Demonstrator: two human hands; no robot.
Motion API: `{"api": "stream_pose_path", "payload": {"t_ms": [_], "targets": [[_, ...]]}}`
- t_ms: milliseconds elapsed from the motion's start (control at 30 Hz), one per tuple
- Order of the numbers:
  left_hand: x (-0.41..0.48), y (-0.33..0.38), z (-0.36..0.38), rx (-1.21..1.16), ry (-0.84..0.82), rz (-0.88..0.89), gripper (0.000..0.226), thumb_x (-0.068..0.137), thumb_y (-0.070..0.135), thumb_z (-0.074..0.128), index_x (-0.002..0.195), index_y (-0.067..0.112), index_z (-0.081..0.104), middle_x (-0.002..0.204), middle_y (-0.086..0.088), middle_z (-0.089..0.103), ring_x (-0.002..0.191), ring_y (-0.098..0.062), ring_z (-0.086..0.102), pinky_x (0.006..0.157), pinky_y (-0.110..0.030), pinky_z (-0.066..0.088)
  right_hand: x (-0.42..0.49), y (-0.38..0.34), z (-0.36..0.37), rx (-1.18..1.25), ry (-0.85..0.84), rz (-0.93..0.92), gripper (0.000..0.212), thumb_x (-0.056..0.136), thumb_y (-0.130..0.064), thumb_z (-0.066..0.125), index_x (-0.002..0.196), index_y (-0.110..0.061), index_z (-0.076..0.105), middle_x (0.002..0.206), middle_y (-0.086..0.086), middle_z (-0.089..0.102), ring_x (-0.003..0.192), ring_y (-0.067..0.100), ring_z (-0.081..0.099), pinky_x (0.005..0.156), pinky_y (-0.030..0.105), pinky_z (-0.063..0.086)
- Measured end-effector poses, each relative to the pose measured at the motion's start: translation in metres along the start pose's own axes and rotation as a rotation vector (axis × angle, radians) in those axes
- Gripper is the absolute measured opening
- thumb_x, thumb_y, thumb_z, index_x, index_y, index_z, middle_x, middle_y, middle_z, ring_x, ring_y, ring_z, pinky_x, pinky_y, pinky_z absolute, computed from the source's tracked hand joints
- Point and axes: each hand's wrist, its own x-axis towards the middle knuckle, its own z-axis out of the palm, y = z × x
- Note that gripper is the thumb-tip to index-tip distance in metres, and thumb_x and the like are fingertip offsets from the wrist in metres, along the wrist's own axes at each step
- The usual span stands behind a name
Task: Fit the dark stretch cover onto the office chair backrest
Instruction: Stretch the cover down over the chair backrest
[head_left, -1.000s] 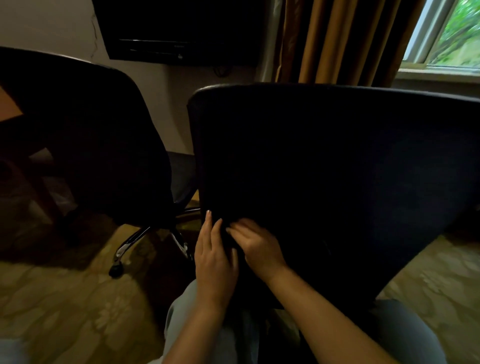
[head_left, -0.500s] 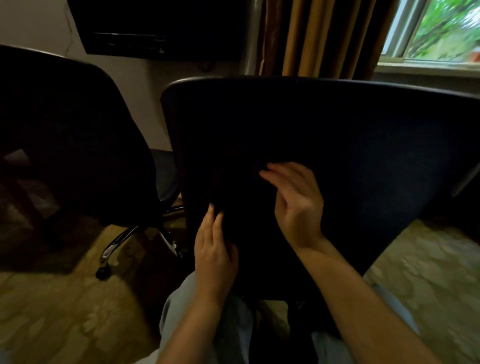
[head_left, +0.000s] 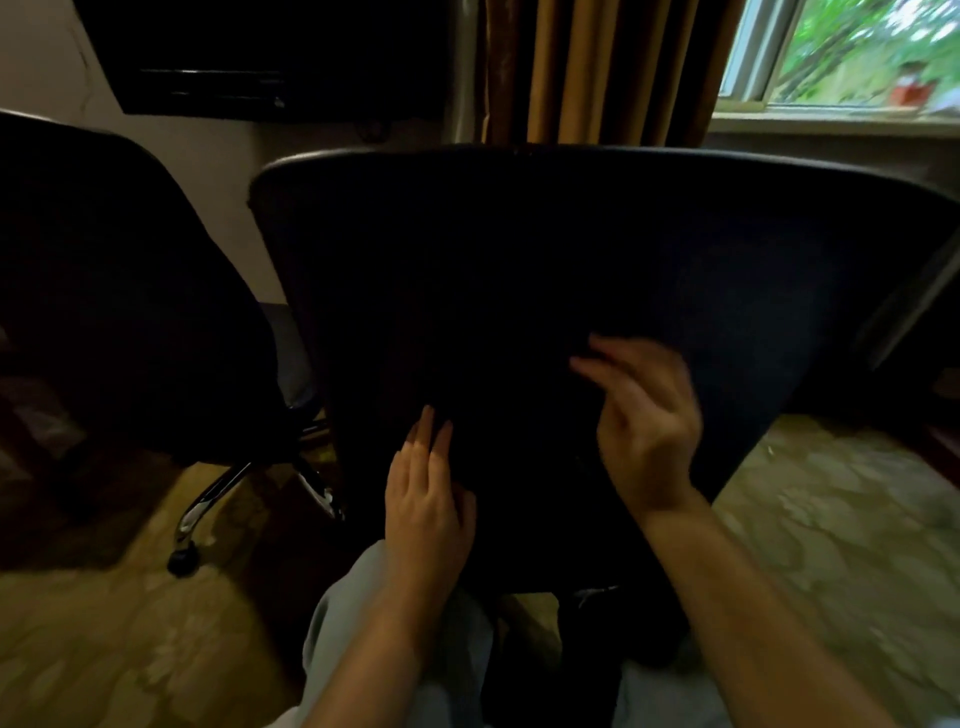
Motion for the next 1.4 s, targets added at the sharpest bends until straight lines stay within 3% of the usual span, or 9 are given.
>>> {"api": "stream_pose_path", "payload": {"t_ms": [133, 267, 467, 567, 800, 900, 1100, 1200, 1400], "targets": [[0.004, 0.013, 0.007, -0.037, 0.006, 0.032, 0.060, 0.087, 0.026, 0.044, 0.144, 0.012, 0.033, 0.156, -0.006, 0.022, 0.141, -0.025, 0.028, 0.110, -0.051, 0.034, 0.022, 0.021, -0.006, -0.121, 0.136, 0.016, 0.025, 0.095, -0.002, 0.052, 0.090, -0.003, 0.076, 0.101, 0.013, 0.067, 0.099, 0.031, 0.056, 0.096, 0.026, 0.042], [0.006, 0.020, 0.012, 0.014, -0.049, -0.004, 0.064, 0.085, 0.028, 0.044, 0.146, 0.014, 0.029, 0.157, -0.007, 0.020, 0.141, -0.028, 0.025, 0.111, -0.054, 0.031, -0.047, 0.053, 0.005, -0.218, -0.051, 0.053, 0.031, 0.079, 0.013, 0.054, 0.082, -0.007, 0.077, 0.090, 0.008, 0.070, 0.098, 0.027, 0.055, 0.093, 0.020, 0.041], [0.007, 0.024, 0.020, 0.133, -0.153, -0.015, 0.070, 0.083, 0.032, 0.042, 0.149, 0.017, 0.025, 0.160, -0.008, 0.014, 0.145, -0.029, 0.019, 0.113, -0.057, 0.014, -0.096, 0.070, -0.016, -0.187, -0.325, 0.193, 0.030, 0.076, -0.003, 0.046, 0.078, -0.009, 0.076, 0.087, 0.007, 0.071, 0.095, 0.021, 0.050, 0.078, 0.019, 0.043], [0.008, 0.022, 0.019, 0.130, -0.158, -0.031, 0.069, 0.082, 0.030, 0.043, 0.148, 0.018, 0.026, 0.160, -0.005, 0.014, 0.145, -0.026, 0.019, 0.113, -0.057, 0.013, -0.058, 0.067, -0.027, -0.152, -0.199, 0.188, 0.030, 0.076, 0.005, 0.048, 0.079, -0.007, 0.076, 0.090, 0.009, 0.070, 0.093, 0.023, 0.054, 0.091, 0.011, 0.035], [0.014, 0.007, 0.015, 0.038, -0.143, -0.123, 0.074, 0.086, 0.019, 0.059, 0.148, 0.021, 0.019, 0.161, 0.004, 0.003, 0.147, -0.018, 0.008, 0.116, -0.054, 0.001, 0.005, 0.060, -0.036, -0.180, 0.079, 0.130, 0.032, 0.079, 0.018, 0.053, 0.088, -0.004, 0.075, 0.102, 0.019, 0.063, 0.098, 0.029, 0.058, 0.091, 0.025, 0.045], [0.018, -0.001, 0.014, 0.027, -0.146, -0.182, 0.078, 0.085, 0.018, 0.062, 0.149, 0.021, 0.017, 0.161, 0.005, -0.001, 0.148, -0.022, 0.004, 0.115, -0.050, 0.002, -0.038, 0.065, -0.023, -0.229, -0.052, 0.080, 0.028, 0.083, 0.009, 0.054, 0.090, -0.006, 0.076, 0.100, 0.017, 0.066, 0.097, 0.027, 0.056, 0.095, 0.019, 0.039], [0.022, -0.013, 0.008, -0.011, -0.121, -0.525, 0.076, 0.087, 0.018, 0.062, 0.150, 0.007, 0.020, 0.159, -0.016, 0.005, 0.146, -0.034, 0.012, 0.114, -0.055, 0.023, -0.096, 0.057, -0.021, -0.219, -0.358, 0.052, 0.037, 0.072, 0.005, 0.047, 0.090, -0.010, 0.076, 0.103, 0.009, 0.066, 0.101, 0.026, 0.054, 0.081, 0.035, 0.050], [0.016, -0.006, 0.009, 0.011, -0.065, -0.279, 0.074, 0.080, 0.011, 0.068, 0.144, 0.003, 0.033, 0.154, -0.019, 0.022, 0.139, -0.037, 0.028, 0.110, -0.055, 0.030, -0.074, 0.046, -0.030, -0.170, -0.318, 0.024, 0.032, 0.076, 0.005, 0.053, 0.091, -0.010, 0.076, 0.103, 0.009, 0.066, 0.099, 0.024, 0.054, 0.082, 0.035, 0.049], [0.007, 0.018, 0.014, -0.038, -0.044, 0.009, 0.060, 0.085, 0.026, 0.046, 0.140, 0.007, 0.037, 0.152, -0.016, 0.030, 0.136, -0.035, 0.035, 0.108, -0.055, 0.033, 0.008, 0.035, -0.058, -0.201, 0.088, 0.033, 0.029, 0.099, -0.011, 0.047, 0.099, -0.001, 0.074, 0.105, 0.021, 0.062, 0.101, 0.032, 0.052, 0.098, 0.027, 0.038]]}}
